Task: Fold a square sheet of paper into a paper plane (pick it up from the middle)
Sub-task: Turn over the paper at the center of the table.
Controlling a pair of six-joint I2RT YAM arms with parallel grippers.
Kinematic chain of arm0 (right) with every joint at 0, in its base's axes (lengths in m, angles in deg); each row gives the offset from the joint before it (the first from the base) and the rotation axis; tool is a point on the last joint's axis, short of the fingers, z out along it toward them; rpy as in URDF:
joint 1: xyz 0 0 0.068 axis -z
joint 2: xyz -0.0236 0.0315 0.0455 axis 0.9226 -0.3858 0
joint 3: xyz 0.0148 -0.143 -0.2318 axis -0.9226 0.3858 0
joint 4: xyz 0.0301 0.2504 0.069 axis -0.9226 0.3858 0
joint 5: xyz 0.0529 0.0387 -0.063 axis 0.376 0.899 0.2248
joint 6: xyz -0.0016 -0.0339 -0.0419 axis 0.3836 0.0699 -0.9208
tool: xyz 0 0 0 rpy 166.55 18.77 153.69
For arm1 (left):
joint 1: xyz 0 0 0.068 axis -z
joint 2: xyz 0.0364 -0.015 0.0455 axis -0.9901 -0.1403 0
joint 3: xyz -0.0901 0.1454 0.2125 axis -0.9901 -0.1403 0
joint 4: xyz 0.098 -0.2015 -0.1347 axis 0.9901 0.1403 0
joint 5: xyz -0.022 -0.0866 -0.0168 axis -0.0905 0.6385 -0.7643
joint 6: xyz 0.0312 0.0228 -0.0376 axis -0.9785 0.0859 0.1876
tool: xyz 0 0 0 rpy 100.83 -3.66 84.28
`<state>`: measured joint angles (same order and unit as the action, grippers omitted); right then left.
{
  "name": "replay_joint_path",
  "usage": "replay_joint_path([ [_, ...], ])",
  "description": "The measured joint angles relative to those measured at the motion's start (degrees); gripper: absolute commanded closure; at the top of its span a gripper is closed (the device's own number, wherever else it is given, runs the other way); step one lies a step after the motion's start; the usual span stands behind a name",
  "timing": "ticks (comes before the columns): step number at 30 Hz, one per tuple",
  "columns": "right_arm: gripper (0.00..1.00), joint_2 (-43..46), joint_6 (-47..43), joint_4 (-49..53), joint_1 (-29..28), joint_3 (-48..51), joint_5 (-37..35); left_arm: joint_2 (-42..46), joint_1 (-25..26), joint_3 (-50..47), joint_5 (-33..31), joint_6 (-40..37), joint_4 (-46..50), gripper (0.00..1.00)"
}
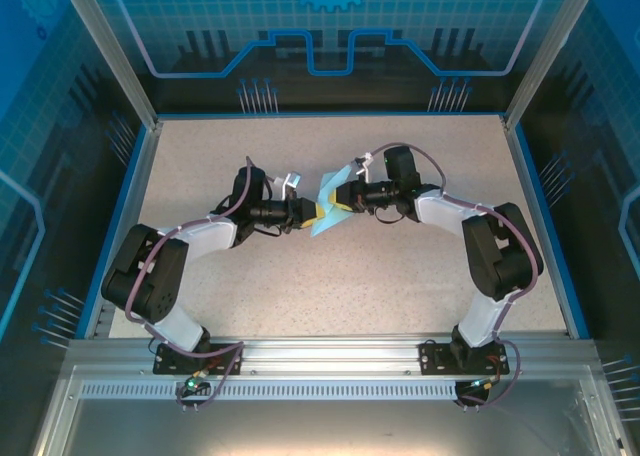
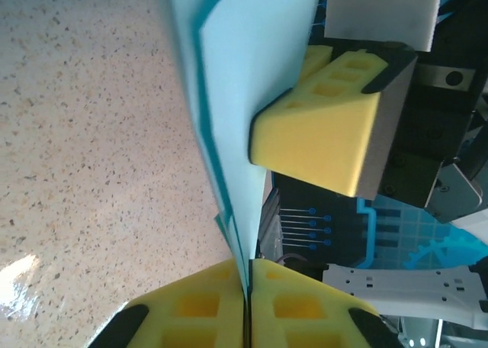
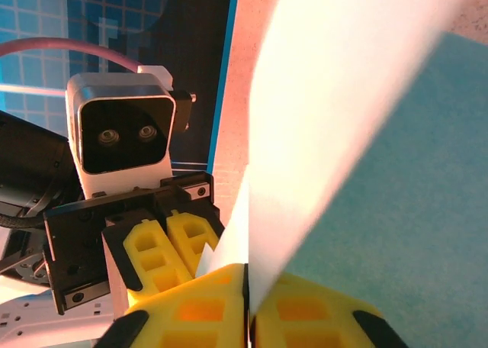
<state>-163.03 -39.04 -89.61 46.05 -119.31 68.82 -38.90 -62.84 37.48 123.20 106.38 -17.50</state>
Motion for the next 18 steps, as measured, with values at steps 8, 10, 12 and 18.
replay_joint_path([
  [8, 0.41, 7.65, -4.59, 10.23, 3.87, 1.53, -9.62, 4.28, 0.11, 2.56, -11.61, -10.99, 19.15, 0.96],
  [10, 0.34, 11.56, -6.1, 13.25, 4.9, 2.23, -14.03, 6.47, 0.59, 5.44, -17.2, -14.93, 26.21, 0.96],
  [12, 0.29, 15.19, -7.63, 15.72, 5.16, 2.99, -18.78, 8.41, 1.86, 9.33, -24.24, -18.91, 33.4, 0.95],
  [18, 0.21, 22.27, -9.99, 21.07, 5.18, 5.9, -31.39, 9.33, 8.02, 19.93, -46.56, -26.25, 49.46, 0.94],
])
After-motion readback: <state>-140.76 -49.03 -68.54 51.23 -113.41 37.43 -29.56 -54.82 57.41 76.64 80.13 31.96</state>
